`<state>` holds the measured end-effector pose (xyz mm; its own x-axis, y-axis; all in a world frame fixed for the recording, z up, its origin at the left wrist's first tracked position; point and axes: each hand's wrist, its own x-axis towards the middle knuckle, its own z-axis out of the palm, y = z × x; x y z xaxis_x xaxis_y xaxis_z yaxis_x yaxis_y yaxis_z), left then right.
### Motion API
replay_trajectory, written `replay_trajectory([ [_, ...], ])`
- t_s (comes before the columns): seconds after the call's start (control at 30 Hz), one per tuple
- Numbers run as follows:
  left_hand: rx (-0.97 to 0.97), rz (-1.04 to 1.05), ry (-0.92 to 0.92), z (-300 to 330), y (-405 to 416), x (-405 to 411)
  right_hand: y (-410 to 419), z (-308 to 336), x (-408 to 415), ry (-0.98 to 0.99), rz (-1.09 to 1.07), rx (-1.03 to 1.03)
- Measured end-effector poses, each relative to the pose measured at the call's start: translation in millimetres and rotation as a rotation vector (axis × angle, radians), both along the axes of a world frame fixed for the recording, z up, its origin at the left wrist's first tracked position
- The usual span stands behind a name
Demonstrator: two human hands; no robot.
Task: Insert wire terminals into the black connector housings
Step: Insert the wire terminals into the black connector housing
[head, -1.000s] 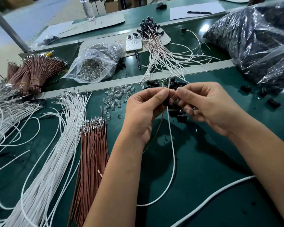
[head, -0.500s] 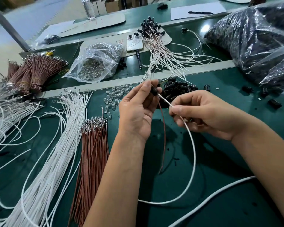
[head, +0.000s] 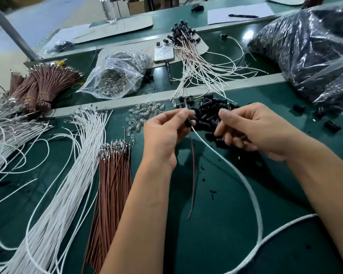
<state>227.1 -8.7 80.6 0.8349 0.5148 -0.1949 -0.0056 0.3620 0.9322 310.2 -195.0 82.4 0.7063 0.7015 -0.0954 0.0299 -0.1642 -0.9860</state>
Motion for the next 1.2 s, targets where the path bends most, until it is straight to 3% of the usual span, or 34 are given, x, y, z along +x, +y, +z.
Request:
replay_trajectory([
  [0.07, 0.014, -0.104, -0.02, -0.4, -6.4, 1.0, 5.1, -2.8, 0.7, -0.012, -0.097, 0.024],
  [0.13, 0.013, -0.152, -0.06, -2.0, -11.4, 3.4, 6.7, -4.6, -3.6, -0.016, -0.061, 0.021],
  [0.97, 0.048, -0.197, -0.196, -6.8, -13.1, 3.8, 4.9, -5.7, -5.6, -0.104, 0.034, -0.05],
  [1.2, 0.264, -0.177, -0.214, -7.9, -14.6, 4.6, 7.9, -7.3, -2.5, -0.176, -0.245, 0.272],
])
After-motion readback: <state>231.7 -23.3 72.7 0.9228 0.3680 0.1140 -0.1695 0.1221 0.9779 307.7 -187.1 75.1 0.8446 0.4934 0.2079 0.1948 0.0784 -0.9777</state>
